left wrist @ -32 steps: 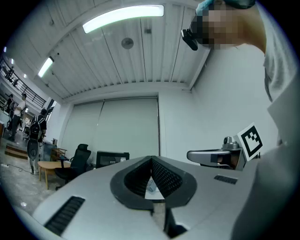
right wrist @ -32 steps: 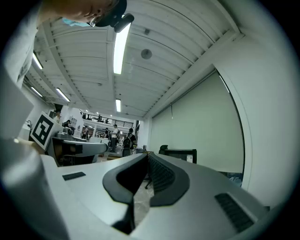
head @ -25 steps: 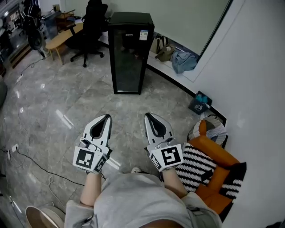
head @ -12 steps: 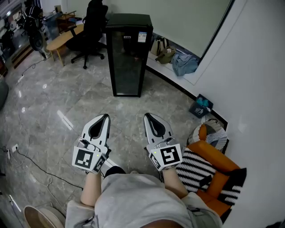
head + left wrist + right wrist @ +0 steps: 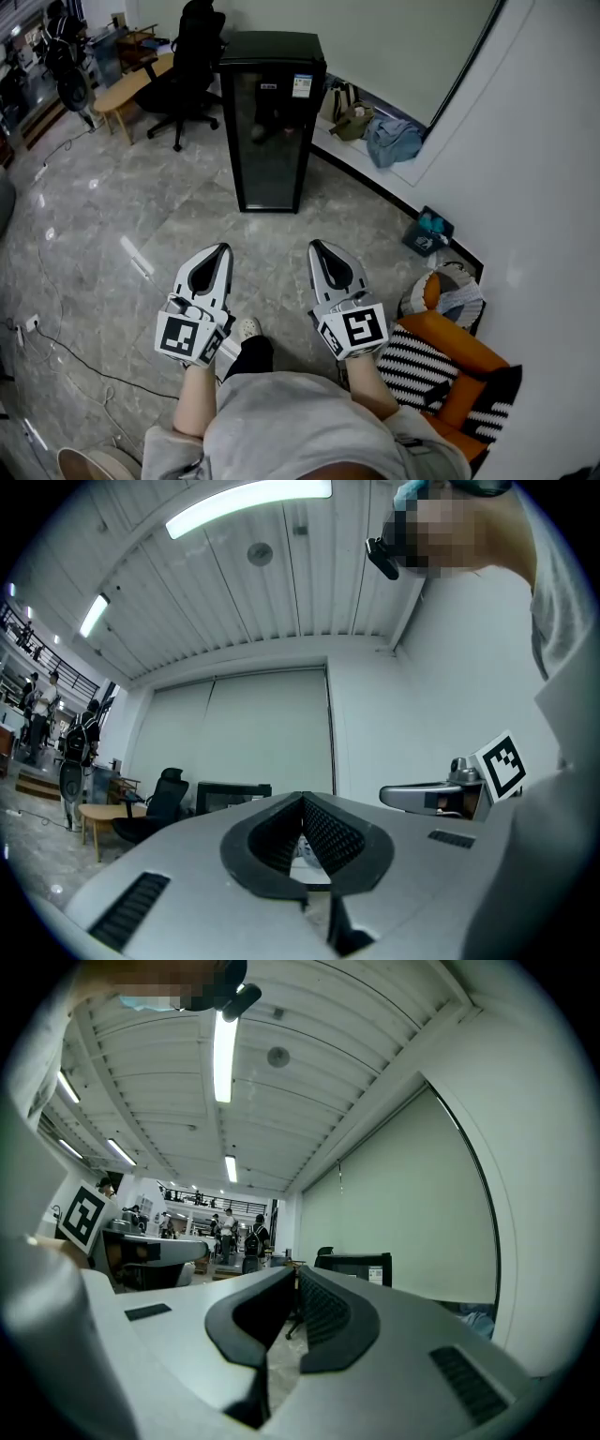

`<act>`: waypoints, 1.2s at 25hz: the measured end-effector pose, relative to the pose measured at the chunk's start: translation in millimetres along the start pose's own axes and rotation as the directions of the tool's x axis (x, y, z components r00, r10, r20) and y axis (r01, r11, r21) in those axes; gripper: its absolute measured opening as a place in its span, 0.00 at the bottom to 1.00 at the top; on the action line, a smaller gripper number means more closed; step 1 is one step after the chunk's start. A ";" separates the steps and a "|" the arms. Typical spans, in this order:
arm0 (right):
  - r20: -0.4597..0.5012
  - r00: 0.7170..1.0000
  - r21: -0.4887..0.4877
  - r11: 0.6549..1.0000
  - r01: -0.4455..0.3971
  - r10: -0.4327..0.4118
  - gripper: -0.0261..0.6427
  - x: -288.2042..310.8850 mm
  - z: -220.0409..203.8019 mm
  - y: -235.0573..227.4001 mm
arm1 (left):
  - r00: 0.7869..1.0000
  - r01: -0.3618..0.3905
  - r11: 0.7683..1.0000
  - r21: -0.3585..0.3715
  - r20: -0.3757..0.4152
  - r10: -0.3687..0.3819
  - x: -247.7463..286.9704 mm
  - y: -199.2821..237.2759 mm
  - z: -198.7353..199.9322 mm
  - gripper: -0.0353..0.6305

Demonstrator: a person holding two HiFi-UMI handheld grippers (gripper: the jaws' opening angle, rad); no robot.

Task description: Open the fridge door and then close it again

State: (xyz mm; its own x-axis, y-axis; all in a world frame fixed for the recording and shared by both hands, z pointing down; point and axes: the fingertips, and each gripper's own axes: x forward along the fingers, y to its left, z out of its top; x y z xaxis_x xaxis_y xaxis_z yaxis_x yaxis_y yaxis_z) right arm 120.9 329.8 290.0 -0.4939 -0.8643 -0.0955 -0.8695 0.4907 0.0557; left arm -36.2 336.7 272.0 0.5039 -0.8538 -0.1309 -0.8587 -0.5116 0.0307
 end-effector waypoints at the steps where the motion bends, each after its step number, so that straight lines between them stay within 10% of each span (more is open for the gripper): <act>1: 0.000 1.000 -0.004 1.000 0.004 -0.004 0.08 11.4 -0.9 -2.5 | 1.000 0.007 1.000 -0.001 -0.003 -0.007 8.5 8.8 -2.2 0.08; 30: -0.019 0.994 -0.034 0.994 0.105 -0.106 0.08 268.0 -32.8 -85.0 | 0.996 0.091 0.996 -0.008 0.004 -0.090 210.8 204.5 -26.0 0.08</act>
State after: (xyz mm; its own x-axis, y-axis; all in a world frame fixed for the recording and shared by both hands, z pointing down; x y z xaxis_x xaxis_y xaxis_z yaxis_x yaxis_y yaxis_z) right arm 62.4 52.8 292.3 -0.3989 -0.9133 -0.0822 -0.9161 0.3930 0.0790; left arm -103.1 49.6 276.4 0.5792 -0.8036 -0.1366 -0.8088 -0.5875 0.0263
